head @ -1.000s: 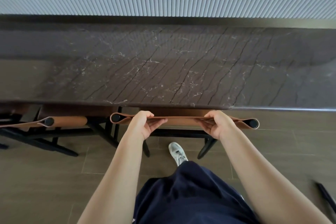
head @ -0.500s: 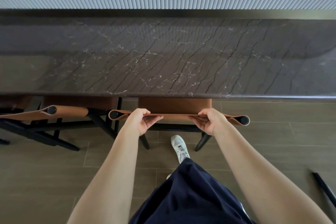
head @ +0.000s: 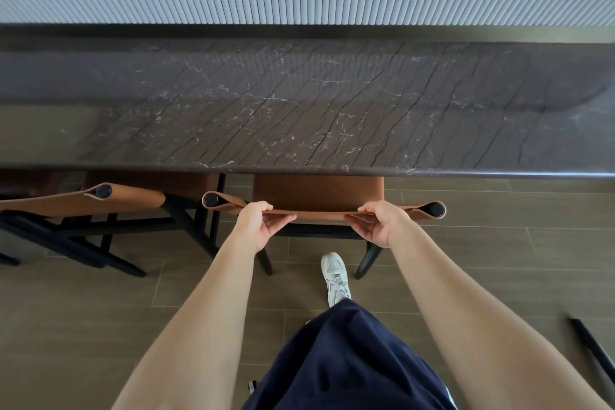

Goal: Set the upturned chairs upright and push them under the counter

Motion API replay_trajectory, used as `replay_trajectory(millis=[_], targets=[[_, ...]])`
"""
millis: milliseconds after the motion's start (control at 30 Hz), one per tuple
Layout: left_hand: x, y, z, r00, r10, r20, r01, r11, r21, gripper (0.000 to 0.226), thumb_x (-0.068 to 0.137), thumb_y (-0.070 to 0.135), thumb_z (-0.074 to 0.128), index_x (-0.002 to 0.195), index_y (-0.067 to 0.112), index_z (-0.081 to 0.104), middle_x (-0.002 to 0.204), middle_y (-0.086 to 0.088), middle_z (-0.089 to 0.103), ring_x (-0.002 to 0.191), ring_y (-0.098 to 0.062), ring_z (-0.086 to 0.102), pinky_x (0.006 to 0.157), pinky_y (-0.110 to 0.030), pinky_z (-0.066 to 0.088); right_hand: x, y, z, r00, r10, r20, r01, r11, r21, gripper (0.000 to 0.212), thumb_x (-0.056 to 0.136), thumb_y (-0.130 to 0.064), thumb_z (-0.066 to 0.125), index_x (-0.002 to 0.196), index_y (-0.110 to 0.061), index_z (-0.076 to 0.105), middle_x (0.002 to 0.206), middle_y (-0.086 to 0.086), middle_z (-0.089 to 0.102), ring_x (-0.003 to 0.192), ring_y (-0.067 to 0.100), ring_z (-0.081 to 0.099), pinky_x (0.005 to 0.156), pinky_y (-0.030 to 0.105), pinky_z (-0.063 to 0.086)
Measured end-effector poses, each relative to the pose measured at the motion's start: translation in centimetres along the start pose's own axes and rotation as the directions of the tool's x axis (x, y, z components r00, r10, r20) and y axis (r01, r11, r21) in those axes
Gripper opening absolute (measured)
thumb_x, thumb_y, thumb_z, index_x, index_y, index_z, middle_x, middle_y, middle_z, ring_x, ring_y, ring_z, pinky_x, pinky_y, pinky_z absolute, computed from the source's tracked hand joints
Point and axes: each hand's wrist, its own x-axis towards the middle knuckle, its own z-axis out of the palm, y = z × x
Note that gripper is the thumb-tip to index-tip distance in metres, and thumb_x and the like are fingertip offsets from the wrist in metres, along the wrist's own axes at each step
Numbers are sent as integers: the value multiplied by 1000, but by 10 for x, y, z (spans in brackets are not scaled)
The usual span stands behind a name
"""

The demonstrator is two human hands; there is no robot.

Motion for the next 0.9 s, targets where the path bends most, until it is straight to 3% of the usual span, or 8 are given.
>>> replay_trajectory(millis=[233,400,533,733,900], targets=[[-6,-11,-5,999,21,-46,-22,999,-29,21,96,-1,46,116,1,53,112,-27,63,87,-43,68,61,-42,61,-3,6,-6,1000,6,-1,-6,998,-57,8,94,0,49,92,-5,55,65,13,72,58,22,71,48,27,54],[-11,-18,-11,998,28,-55,-31,998,-55,14,96,0,48,108,2,54,107,-26,65,80,-42,70,67,-46,61,-6,9,-8,1000,-4,-15,2,992,-129,6,94,-6,54,96,-8,60,84,12,71,73,24,70,55,32,51],[-15,-22,-8,995,58,-77,-61,997,-47,14,98,4,47,110,1,54,106,-27,65,89,-42,68,64,-46,61,-13,10,-11,1000,-10,18,13,991,-136,6,97,-14,56,96,-11,60,89,12,72,74,24,70,57,33,52],[-32,-38,0,984,127,-123,-134,990,-45,12,100,17,49,100,5,50,103,-27,67,89,-38,70,72,-43,60,-30,3,-36,994,-51,98,62,991,-116,17,98,-16,54,113,-7,56,97,15,73,77,23,72,61,30,55],[-52,-61,6,981,166,-100,-171,984,-43,24,101,26,48,112,6,53,105,-20,70,88,-33,72,70,-37,61,-55,-1,-72,983,-63,172,78,994,-81,18,102,-13,44,103,-4,59,95,12,75,84,21,73,63,28,57]])
